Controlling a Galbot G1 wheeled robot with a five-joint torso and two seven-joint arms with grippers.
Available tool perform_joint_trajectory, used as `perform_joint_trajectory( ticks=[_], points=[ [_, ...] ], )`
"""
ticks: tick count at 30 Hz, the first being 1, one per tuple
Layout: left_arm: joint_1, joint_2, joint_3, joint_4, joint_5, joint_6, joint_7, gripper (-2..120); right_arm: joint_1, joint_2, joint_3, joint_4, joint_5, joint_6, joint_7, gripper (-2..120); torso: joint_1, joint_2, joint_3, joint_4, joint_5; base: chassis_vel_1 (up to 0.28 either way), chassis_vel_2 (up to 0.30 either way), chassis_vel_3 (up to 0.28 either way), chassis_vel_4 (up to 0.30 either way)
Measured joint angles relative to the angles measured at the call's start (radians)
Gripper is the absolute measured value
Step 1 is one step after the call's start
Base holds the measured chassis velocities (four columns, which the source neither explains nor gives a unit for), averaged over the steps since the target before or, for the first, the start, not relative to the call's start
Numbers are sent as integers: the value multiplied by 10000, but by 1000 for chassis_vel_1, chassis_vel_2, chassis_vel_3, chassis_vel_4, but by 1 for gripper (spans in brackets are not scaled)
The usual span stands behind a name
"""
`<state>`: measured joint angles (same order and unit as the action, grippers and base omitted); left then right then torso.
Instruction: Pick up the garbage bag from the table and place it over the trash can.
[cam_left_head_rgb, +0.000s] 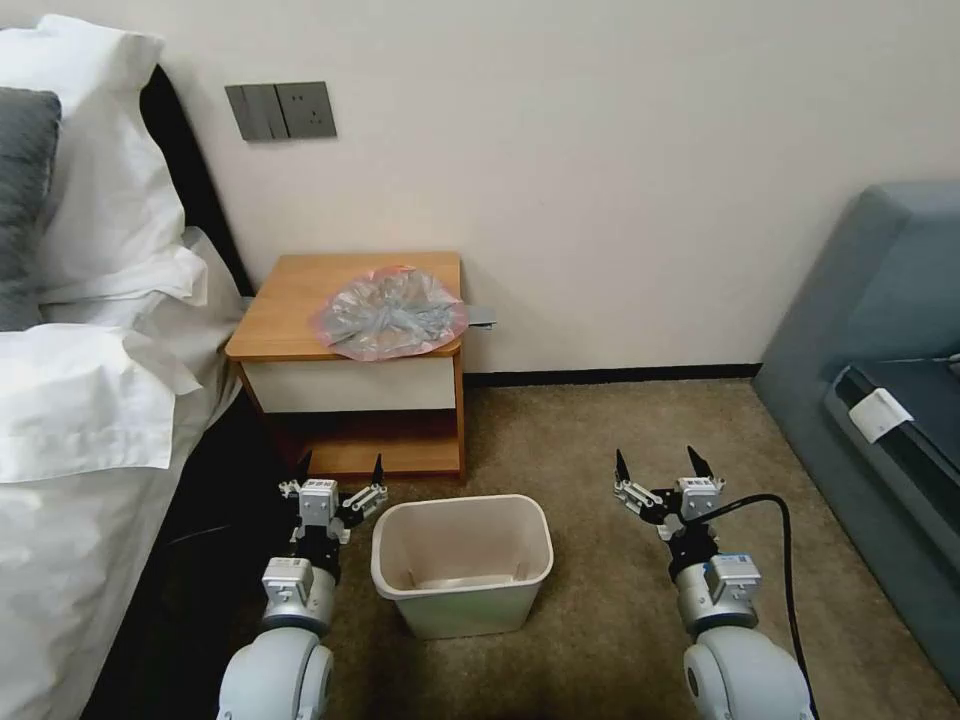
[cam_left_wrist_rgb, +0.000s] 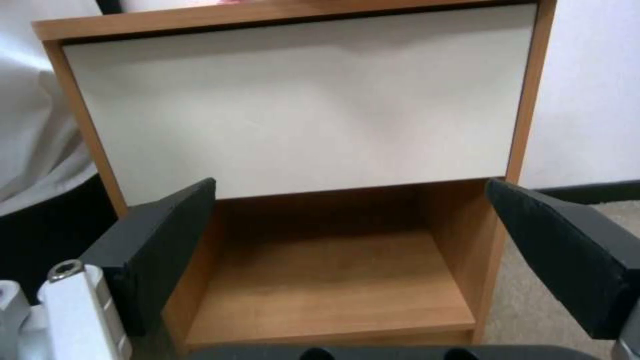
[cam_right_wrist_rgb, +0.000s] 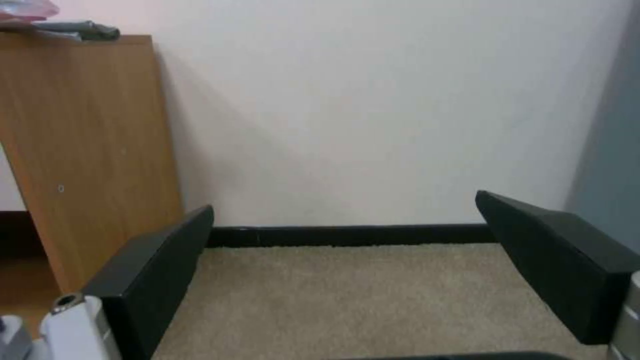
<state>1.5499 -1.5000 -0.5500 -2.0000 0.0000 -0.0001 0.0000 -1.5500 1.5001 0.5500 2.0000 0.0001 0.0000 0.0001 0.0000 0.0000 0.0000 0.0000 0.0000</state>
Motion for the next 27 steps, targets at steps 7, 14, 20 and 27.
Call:
perform_joint_trajectory(
  ticks=[7,14,20,27],
  points=[
    [0,0,0,0,0,0,0,100,0,0,0,0,0,0,0,100,0,0,0,0,0,0,0,0,0],
    [0,0,0,-1,0,0,0,100,0,0,1,0,0,0,0,100,0,0,0,0,0,0,0,0,0],
    [0,0,0,0,0,0,0,100,0,0,1,0,0,0,0,100,0,0,0,0,0,0,0,0,0],
    [0,0,0,0,0,0,0,100,0,0,0,0,0,0,0,100,0,0,0,0,0,0,0,0,0]
  ],
)
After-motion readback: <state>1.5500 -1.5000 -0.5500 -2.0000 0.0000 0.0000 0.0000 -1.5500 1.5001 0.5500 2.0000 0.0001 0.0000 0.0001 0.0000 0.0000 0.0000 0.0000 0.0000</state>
